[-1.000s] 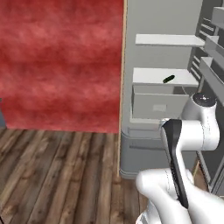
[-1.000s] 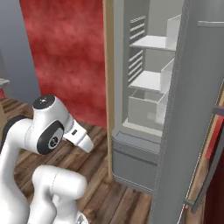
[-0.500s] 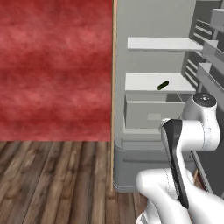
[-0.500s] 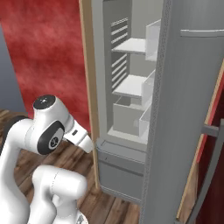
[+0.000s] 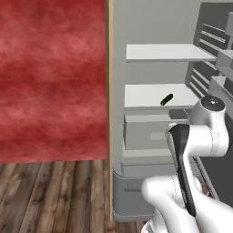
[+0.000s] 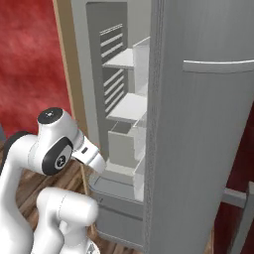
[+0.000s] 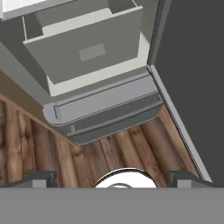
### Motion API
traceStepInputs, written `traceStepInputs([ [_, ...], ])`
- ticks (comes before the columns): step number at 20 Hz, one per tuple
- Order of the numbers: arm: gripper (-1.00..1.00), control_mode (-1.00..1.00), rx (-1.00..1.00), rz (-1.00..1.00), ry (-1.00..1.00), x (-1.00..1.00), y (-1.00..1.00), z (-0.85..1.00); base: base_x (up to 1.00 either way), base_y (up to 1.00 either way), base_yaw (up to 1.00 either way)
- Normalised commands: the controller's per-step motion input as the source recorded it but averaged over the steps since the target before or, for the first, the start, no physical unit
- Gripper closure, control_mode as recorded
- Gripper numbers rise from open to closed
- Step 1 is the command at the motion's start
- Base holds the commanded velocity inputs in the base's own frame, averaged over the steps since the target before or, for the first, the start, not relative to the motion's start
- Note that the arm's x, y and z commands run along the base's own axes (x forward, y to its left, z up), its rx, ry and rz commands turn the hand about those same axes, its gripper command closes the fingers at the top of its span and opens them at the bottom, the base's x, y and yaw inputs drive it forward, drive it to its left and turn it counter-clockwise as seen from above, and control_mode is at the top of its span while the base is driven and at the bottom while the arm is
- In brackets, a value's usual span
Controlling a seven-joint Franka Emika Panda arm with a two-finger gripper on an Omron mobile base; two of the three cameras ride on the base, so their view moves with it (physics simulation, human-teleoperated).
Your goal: Place the cold items (corn and cucumber) from the fridge in one tupperware on the dining counter. Place the warm items (kebab skewer and hot dog) in the stove area in another tupperware.
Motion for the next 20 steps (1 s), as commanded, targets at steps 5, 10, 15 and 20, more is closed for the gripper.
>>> traceStepInputs([
  [5,-1.0,1.0,0.0,0.0,0.0,0.0,0.0,0.0,0.62,-0.1,-0.1],
  [10,-1.0,1.0,0.0,0.0,0.0,0.0,0.0,0.0,0.47,-0.11,-0.05],
  [15,-1.0,-1.0,0.03,-0.07,-0.15,0.12,-0.24,0.04,0.01,-0.03,-0.01],
  [20,-1.0,-1.0,-0.01,-0.12,-0.11,0.57,-0.34,0.03,0.0,0.0,0.0],
])
